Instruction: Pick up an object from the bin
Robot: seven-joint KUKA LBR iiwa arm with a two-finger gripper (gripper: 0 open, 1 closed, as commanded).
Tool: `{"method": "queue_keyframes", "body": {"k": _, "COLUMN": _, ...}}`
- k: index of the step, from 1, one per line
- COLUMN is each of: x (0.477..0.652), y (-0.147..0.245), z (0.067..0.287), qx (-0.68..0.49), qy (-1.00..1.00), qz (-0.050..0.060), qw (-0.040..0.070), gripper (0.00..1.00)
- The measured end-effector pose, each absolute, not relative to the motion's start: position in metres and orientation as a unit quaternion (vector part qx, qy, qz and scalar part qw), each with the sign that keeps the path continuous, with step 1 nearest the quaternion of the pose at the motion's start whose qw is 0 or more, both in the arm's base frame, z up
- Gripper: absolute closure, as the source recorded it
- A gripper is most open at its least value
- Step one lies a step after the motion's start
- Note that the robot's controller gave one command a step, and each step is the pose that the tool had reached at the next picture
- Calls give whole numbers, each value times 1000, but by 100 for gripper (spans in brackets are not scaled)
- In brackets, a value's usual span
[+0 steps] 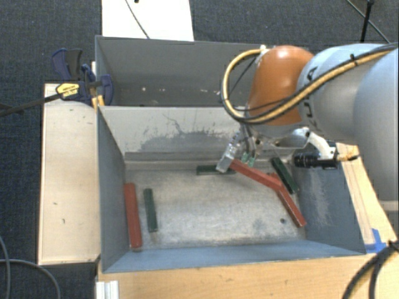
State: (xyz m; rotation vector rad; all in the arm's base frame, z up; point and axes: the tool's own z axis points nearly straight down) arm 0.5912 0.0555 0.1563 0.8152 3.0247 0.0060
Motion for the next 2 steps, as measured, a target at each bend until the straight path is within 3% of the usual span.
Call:
{"method": "queue_keyframes", "body": {"k": 1, "x": 593, "y": 56, "z": 178, "qx": 257, "qy": 966, "qz": 1, "qw": 3, "gripper": 100}}
{"method": "queue_keyframes", "body": {"k": 2, "x": 594, "y": 55, "z": 181, "qx": 256, "qy": 967, "qz": 1, "qw": 3, "gripper": 100}}
